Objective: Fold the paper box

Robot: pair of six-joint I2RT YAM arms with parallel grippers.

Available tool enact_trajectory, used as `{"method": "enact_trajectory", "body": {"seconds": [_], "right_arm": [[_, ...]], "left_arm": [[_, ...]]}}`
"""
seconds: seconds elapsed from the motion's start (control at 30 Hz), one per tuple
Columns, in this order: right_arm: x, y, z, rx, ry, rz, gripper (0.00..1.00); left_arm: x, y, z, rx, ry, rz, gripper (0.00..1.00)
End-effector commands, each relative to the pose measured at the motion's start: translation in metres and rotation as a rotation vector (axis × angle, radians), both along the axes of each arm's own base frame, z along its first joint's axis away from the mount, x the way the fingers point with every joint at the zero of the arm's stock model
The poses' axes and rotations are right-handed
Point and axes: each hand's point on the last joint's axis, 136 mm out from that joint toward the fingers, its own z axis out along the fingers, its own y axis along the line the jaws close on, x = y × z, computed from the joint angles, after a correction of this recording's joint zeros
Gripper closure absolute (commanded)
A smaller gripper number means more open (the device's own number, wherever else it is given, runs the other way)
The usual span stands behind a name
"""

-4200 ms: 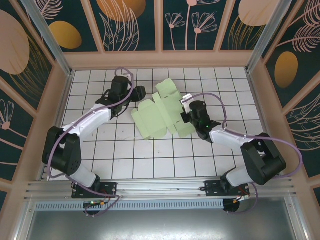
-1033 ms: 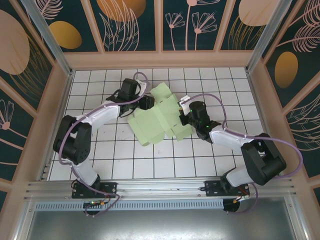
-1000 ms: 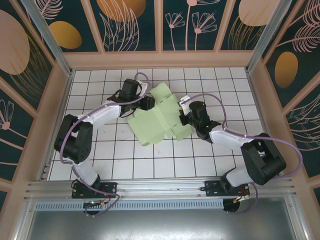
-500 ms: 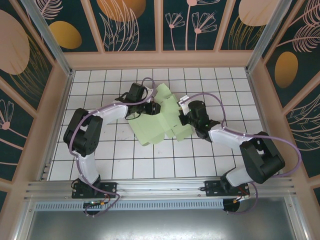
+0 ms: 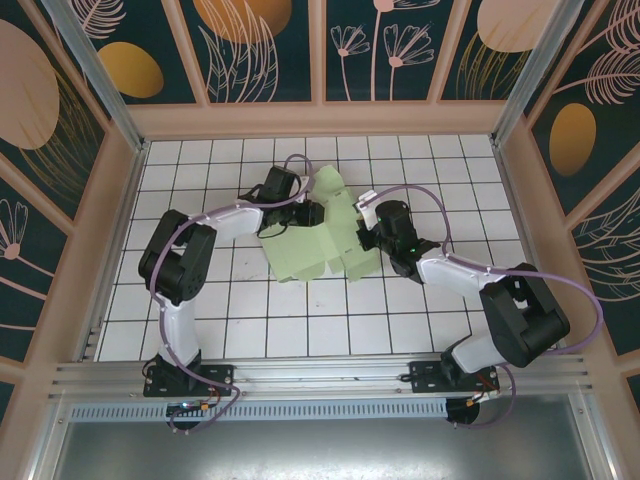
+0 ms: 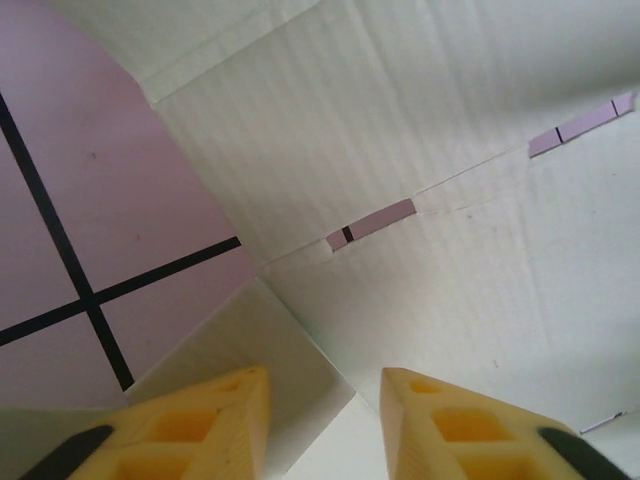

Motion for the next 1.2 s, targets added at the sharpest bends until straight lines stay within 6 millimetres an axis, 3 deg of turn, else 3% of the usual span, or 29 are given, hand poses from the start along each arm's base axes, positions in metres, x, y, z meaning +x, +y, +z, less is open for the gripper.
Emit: {"method": "enact_trajectory", "body": {"seconds": [0.0,0.13,0.3,0.37,0.47,0.5,0.57,0.67,0.97,1.17], "right_arm": [[0.002,-0.001,0.014,-0.008,-0.033,-0.014,1.0],[0.006,-0.006,0.012,-0.041,-0.037,-0.041,1.0],[0.01,-0.008,0.011,-0.105,-0.046,-0.057,1.0],[0.011,-0.008,0.008,-0.157,-0.056,-0.063,1.0],[0.013,-0.009,0.004,-0.251,-0.091,-0.088,1.0],[0.014,-0.009,0.005,-0.28,-0.108,-0.099,1.0],[0.016,-0.01,0.007,-0.332,-0.148,-0.128,1.0],[0.018,-0.011,0.008,-0.4,-0.195,-0.159,1.0],[0.016,-0.003,0.005,-0.634,-0.313,-0.147,1.0],[0.018,0.011,0.024,-0.743,-0.438,-0.132,1.0]], "left_arm": [[0.006,0.011,0.057,-0.026,-0.158,0.059,0.59],[-0.004,0.032,0.097,-0.022,-0.262,0.121,0.48],[-0.019,0.07,0.114,-0.035,-0.311,0.244,0.36],[-0.024,0.076,0.114,-0.049,-0.307,0.264,0.3],[-0.023,0.072,0.119,-0.113,-0.265,0.295,0.14],[-0.023,0.07,0.113,-0.133,-0.216,0.316,0.08],[-0.016,0.063,0.127,-0.2,-0.185,0.345,0.01],[-0.008,0.066,0.134,-0.246,-0.174,0.418,0.01],[0.013,0.108,0.131,-0.146,-0.22,0.541,0.01],[0.024,0.137,0.116,-0.129,-0.206,0.568,0.01]]}}
